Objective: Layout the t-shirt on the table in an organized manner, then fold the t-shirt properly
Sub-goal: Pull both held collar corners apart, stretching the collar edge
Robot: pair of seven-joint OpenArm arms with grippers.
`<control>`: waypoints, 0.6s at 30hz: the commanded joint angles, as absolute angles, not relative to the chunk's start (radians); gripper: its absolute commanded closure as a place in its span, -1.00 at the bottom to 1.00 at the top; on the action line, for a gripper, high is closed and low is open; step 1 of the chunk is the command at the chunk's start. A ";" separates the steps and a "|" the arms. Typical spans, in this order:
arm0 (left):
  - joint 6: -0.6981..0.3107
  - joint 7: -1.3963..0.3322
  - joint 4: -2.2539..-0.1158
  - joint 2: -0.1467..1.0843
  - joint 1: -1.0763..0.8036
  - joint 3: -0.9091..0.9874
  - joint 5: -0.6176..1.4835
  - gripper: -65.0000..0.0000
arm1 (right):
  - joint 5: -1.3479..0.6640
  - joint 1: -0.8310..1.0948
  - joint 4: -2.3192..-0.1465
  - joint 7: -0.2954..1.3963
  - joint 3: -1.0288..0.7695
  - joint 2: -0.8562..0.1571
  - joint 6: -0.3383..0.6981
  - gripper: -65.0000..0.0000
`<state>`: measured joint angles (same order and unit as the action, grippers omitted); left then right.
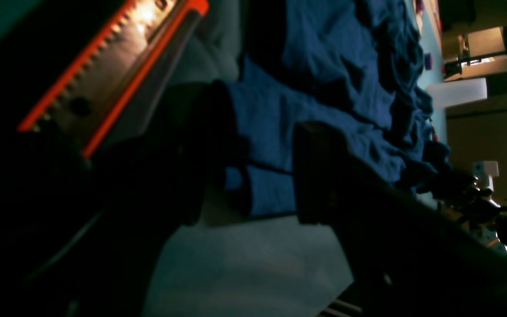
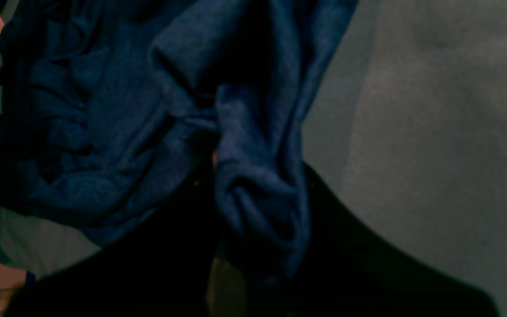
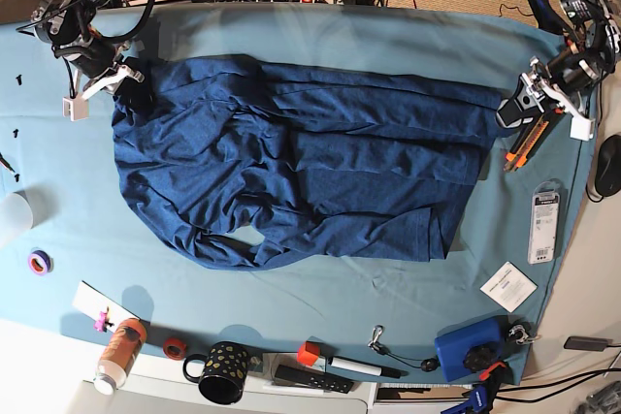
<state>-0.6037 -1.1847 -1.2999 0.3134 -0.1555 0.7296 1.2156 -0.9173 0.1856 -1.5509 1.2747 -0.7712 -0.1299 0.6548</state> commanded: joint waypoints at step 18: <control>-0.587 -1.205 -1.299 0.316 -0.160 0.598 1.163 0.47 | -0.945 0.180 -1.563 1.257 -0.774 -0.142 0.659 1.00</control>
